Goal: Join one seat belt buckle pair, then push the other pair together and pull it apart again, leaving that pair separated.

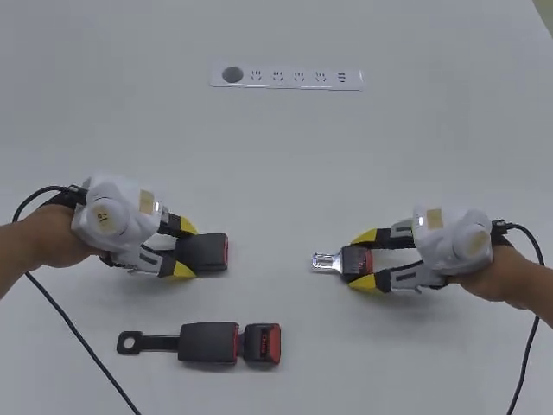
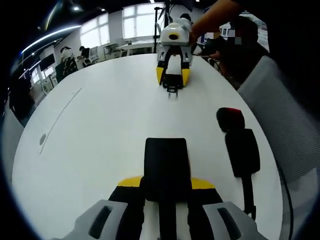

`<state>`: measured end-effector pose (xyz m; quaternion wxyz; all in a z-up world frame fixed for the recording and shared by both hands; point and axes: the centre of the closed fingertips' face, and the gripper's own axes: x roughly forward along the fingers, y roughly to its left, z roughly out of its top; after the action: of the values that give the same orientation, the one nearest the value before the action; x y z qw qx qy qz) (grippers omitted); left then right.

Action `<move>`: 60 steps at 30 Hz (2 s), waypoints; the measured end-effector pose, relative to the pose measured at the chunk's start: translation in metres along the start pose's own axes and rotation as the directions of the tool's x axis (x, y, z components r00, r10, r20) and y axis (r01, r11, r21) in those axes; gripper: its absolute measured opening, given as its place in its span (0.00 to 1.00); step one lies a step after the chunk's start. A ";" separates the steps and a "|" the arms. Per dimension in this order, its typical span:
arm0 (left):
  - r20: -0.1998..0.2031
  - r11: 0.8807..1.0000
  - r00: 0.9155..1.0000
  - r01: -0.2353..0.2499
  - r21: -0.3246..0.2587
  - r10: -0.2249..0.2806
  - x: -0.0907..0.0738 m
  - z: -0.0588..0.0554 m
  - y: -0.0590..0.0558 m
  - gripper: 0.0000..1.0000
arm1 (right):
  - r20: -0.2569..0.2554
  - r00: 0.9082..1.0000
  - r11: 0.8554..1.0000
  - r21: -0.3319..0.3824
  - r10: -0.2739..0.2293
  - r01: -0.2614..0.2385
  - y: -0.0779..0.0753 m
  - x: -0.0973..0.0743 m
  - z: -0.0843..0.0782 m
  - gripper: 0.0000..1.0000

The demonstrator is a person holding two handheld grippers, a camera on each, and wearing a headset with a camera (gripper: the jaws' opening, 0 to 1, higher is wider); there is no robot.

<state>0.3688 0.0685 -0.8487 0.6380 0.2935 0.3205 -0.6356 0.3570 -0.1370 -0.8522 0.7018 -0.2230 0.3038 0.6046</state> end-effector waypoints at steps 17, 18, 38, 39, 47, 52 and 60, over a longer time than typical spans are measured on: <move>0.011 1.000 1.000 0.006 -0.003 -0.006 -0.001 0.000 -0.002 0.33 | 0.047 0.998 0.999 0.023 -0.029 0.028 -0.001 0.011 0.015 0.36; 0.010 1.000 1.000 0.006 -0.002 -0.006 -0.001 0.000 -0.002 0.33 | 0.050 0.998 0.999 0.025 -0.029 0.028 -0.001 0.012 0.016 0.36; 0.008 1.000 1.000 0.007 -0.007 -0.007 -0.002 -0.001 -0.002 0.33 | 0.086 0.996 1.000 -0.014 0.017 -0.016 -0.004 0.058 0.060 0.36; 0.007 1.000 1.000 0.008 -0.005 -0.007 -0.002 -0.001 -0.002 0.33 | 0.085 0.996 1.000 -0.013 0.017 -0.016 -0.005 0.061 0.062 0.36; 0.001 1.000 1.000 0.009 -0.014 -0.009 -0.002 -0.002 -0.003 0.33 | 0.085 0.996 0.999 -0.021 0.042 -0.040 -0.005 0.081 0.083 0.36; -0.012 1.000 1.000 0.008 -0.010 -0.008 -0.002 -0.002 -0.003 0.33 | 0.079 0.995 0.998 -0.034 0.054 -0.051 -0.003 0.092 0.093 0.36; -0.035 1.000 0.999 0.017 0.009 -0.017 -0.001 -0.002 -0.004 0.33 | 0.049 0.996 0.995 -0.063 0.078 -0.074 -0.002 0.103 0.100 0.36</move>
<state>0.3651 0.0703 -0.8493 0.6255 0.3048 0.3309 -0.6374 0.3833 0.0039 -0.8524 0.6786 -0.2171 0.2753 0.6454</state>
